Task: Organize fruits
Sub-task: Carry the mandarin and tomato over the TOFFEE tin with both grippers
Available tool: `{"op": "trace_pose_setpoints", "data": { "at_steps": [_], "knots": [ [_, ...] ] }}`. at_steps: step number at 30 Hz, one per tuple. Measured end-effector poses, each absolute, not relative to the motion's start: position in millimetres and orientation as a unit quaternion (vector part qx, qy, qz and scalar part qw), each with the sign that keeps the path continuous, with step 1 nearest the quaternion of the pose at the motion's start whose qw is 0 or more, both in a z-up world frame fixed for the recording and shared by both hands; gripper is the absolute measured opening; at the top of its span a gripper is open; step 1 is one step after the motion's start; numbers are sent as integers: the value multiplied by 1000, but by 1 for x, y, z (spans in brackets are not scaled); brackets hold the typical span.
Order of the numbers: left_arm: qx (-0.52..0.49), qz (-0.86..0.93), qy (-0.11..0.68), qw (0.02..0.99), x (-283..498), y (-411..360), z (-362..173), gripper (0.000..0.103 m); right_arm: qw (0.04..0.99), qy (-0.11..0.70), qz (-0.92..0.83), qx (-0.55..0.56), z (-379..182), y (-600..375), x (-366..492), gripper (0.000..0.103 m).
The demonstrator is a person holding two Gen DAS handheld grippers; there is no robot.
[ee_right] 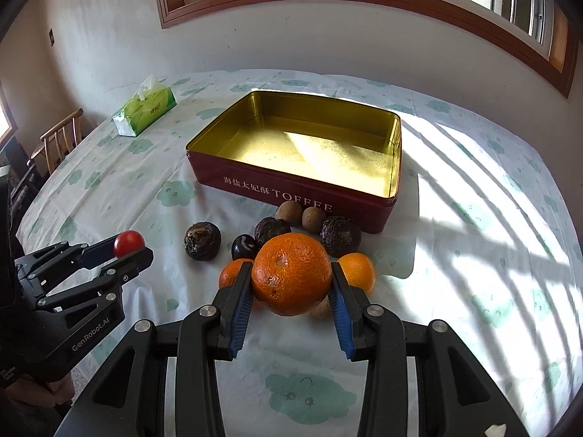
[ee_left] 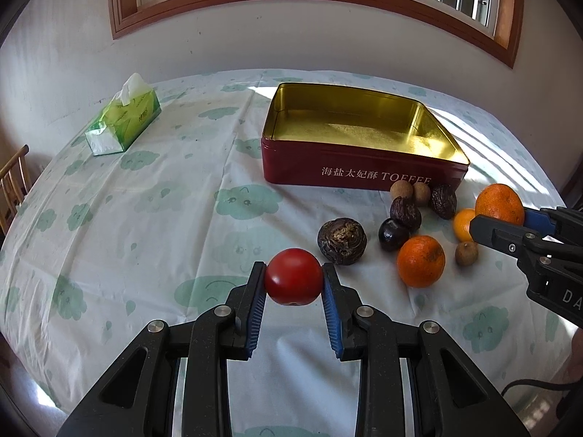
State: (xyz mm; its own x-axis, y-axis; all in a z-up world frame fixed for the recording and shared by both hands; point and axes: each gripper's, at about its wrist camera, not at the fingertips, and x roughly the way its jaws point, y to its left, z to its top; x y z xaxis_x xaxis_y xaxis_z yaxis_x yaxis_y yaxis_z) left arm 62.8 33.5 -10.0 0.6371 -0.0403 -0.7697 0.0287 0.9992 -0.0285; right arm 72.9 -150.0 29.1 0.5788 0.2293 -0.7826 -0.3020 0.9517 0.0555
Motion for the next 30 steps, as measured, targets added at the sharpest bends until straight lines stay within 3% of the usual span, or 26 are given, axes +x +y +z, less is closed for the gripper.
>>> {"op": "trace_pose_setpoints", "data": {
  "at_steps": [30],
  "knots": [
    [-19, -76, 389, 918, 210, 36, 32, 31, 893, 437, 104, -33, 30, -170, 186, 37]
  ]
}}
